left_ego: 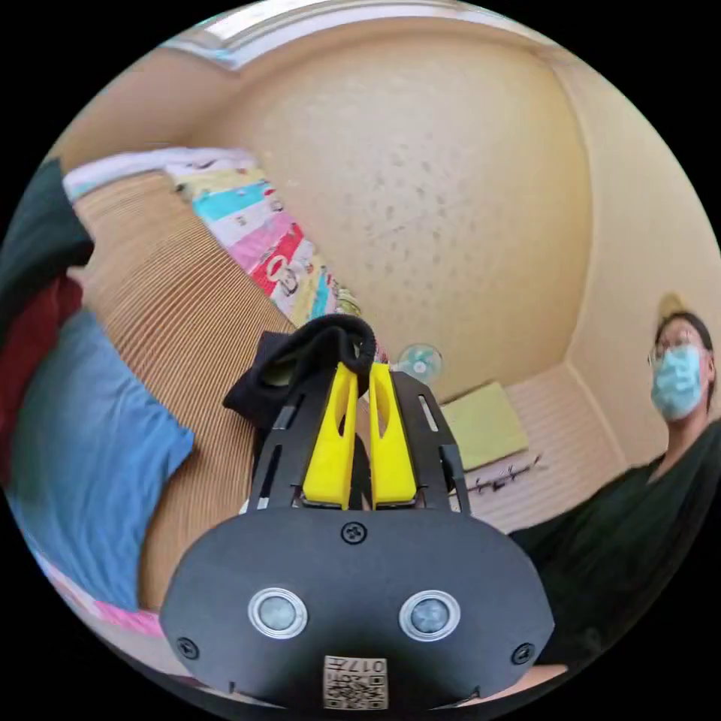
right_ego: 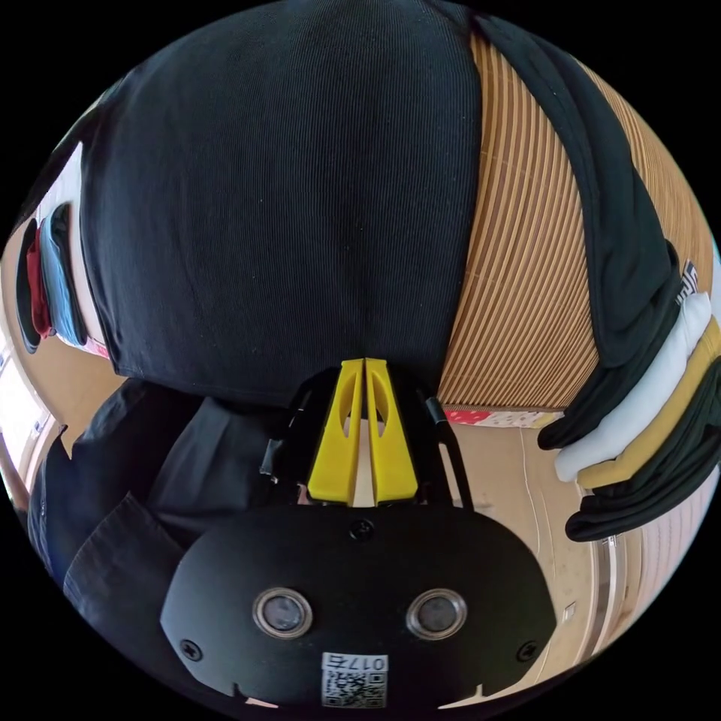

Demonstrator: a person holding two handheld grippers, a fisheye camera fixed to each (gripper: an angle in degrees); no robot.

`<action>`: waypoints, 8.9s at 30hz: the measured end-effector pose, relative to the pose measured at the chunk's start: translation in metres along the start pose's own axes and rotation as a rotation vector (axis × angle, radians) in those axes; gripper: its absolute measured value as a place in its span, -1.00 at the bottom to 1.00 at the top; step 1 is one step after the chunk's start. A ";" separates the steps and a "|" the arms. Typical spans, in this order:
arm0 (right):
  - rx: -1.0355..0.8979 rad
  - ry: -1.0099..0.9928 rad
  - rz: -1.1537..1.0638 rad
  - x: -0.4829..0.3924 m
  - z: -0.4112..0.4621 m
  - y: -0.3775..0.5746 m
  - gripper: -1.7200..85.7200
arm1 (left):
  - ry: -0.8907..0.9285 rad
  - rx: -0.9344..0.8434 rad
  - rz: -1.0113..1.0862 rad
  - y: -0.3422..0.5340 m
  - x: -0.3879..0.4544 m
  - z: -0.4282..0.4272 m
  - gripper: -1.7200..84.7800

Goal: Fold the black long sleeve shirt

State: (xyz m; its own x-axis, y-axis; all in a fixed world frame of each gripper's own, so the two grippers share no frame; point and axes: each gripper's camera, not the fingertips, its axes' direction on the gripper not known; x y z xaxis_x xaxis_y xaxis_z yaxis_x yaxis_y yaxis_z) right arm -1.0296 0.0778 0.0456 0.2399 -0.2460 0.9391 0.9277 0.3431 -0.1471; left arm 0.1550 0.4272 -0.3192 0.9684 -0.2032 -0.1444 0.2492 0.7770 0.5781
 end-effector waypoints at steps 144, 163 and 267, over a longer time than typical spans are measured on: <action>1.027 -0.351 0.012 0.034 0.149 0.048 -0.90 | -0.372 -0.292 0.015 0.079 -0.049 0.478 -0.92; 1.164 -0.233 0.262 0.046 0.096 -0.005 -0.86 | -0.397 -0.173 -0.088 0.076 -0.105 0.396 -0.71; 0.881 -0.469 -0.230 0.035 0.015 0.022 -0.78 | -0.250 -0.356 -0.317 0.110 -0.213 0.259 -0.64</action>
State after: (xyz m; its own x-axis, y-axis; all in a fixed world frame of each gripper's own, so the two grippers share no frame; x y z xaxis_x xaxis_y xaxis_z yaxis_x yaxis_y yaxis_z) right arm -1.0045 0.0903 0.0802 -0.2292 -0.0753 0.9705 0.3517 0.9232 0.1547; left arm -0.0251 0.4019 -0.0170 0.8253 -0.5627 -0.0466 0.5577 0.7995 0.2230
